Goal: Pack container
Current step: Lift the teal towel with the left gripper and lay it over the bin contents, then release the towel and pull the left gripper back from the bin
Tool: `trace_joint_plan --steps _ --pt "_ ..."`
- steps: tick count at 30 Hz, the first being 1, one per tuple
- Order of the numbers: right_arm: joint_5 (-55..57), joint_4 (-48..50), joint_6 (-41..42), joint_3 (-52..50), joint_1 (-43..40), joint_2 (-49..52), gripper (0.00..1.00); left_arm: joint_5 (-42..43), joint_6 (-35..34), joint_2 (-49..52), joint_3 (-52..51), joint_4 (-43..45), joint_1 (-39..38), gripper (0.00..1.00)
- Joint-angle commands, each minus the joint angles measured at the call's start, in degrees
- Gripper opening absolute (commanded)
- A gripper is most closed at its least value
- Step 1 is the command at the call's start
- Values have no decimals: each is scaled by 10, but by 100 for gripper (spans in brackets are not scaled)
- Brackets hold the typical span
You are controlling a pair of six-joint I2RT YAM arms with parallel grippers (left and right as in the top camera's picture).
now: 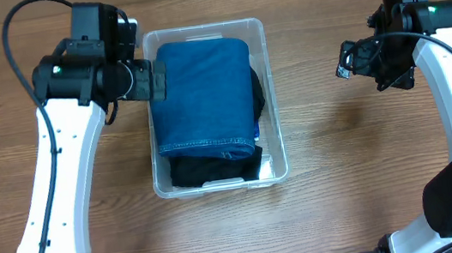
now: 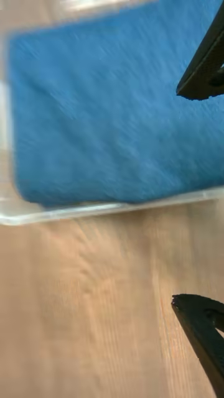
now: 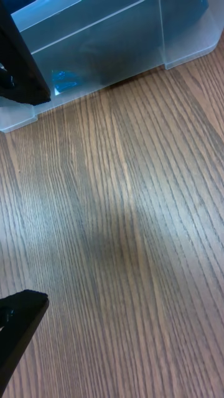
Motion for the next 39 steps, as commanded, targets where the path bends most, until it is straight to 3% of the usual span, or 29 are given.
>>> trace_joint_plan --steps 1,2,3,4,5,7,9,15,17,23,26,29,30,32,33,36,39 --pt "0 4 -4 0 2 -1 100 36 -4 -35 19 54 -31 100" --pt "0 4 -4 0 2 -1 100 34 8 -36 19 76 -48 88" --pt "0 4 -4 0 2 -1 100 27 18 -34 18 82 -58 56" --pt "0 5 -4 0 2 -1 100 12 26 -30 18 81 -67 9" --pt "0 6 -4 0 2 -1 100 -14 25 -22 18 70 -75 4" --pt "0 7 -4 0 2 -1 100 -48 4 7 17 21 -87 4" --pt "0 7 -4 0 2 -1 100 -21 -25 42 -1 -19 -92 4" --pt "0 7 -4 0 2 -1 100 249 -35 194 -137 -16 -134 4" --pt "0 7 -4 0 2 -1 100 299 -28 246 -152 -19 -170 4" --pt "0 6 -4 0 2 -1 100 307 -15 234 -96 -28 -190 4" --pt "0 6 -4 0 2 -1 100 227 -19 172 -7 -75 -156 6" --pt "0 6 -4 0 2 -1 100 165 -20 111 57 -114 -116 32" --pt "-1 7 -4 0 2 -1 100 142 -20 86 75 -128 -99 51" --pt "-22 16 -17 1 7 -1 100 99 -24 41 88 -140 -70 78" --pt "-46 27 -35 4 13 -1 100 63 -37 12 88 -141 -46 100" --pt "-41 82 -49 20 33 -1 100 -2 -79 -44 88 -131 48 100" --pt "-41 158 -45 25 36 -1 100 4 -111 -49 87 -109 124 100"
